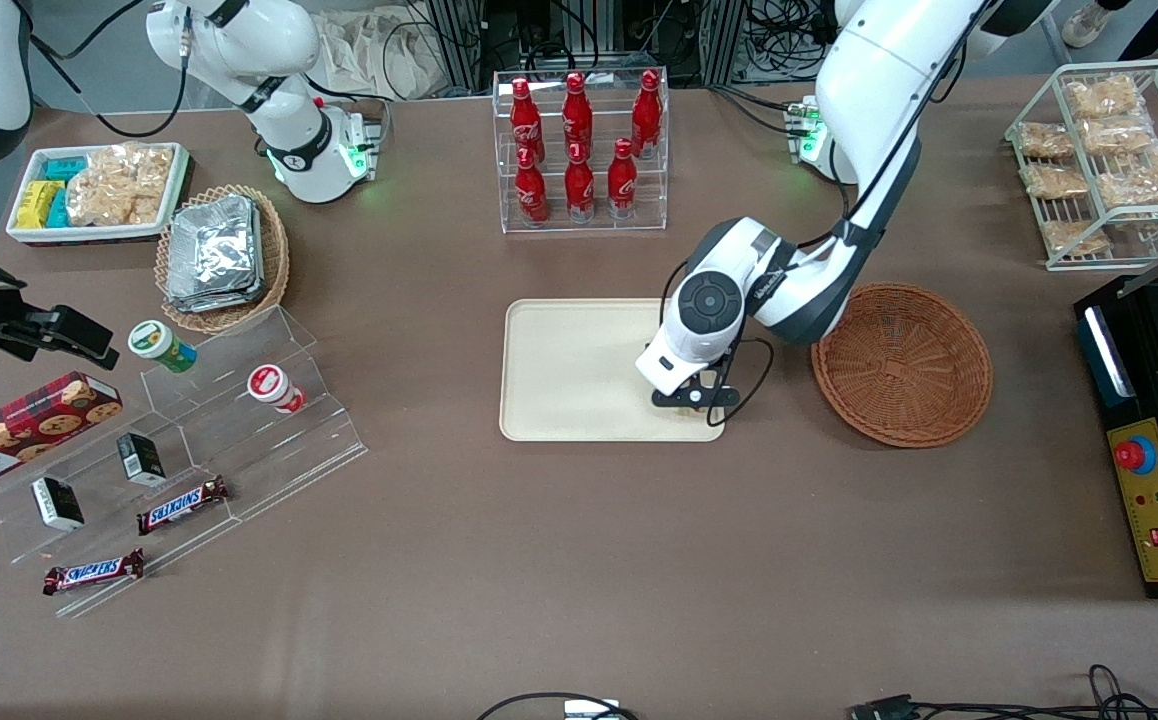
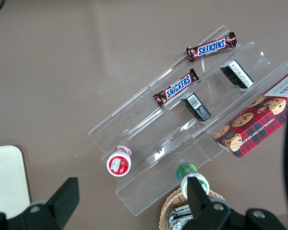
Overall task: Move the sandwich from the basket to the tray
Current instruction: 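Lower the sandwich onto the white tray and open the left gripper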
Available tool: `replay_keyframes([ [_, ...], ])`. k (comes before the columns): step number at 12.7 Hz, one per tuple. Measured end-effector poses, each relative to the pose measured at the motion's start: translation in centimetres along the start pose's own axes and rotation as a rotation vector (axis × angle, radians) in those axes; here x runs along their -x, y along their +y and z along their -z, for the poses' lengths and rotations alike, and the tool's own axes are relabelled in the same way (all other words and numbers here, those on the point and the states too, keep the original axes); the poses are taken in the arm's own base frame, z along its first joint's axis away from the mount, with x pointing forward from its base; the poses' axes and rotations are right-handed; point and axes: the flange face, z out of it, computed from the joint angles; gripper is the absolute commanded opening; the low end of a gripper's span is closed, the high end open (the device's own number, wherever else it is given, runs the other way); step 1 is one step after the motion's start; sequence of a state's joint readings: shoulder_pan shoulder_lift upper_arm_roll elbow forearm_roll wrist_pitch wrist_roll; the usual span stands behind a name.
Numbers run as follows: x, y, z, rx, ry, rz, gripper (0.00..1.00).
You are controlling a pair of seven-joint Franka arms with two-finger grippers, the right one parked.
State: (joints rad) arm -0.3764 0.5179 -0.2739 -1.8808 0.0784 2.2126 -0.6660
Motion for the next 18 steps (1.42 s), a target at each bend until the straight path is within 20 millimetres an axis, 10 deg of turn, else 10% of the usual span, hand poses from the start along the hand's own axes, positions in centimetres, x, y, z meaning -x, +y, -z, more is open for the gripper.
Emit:
replay_keyframes([
  [1, -0.3, -0.3, -0.6, 0.0, 0.0, 0.006, 0.21],
  [2, -0.5, -0.5, -0.9, -0.001, 0.0, 0.009, 0.92],
  [3, -0.6, -0.5, -1.1, -0.001, -0.001, 0.011, 1.0],
  [12, -1.1, -0.7, 0.4, -0.002, 0.01, 0.018, 1.0],
  [18, -3.0, -7.4, 15.6, -0.039, 0.024, 0.072, 1.0],
])
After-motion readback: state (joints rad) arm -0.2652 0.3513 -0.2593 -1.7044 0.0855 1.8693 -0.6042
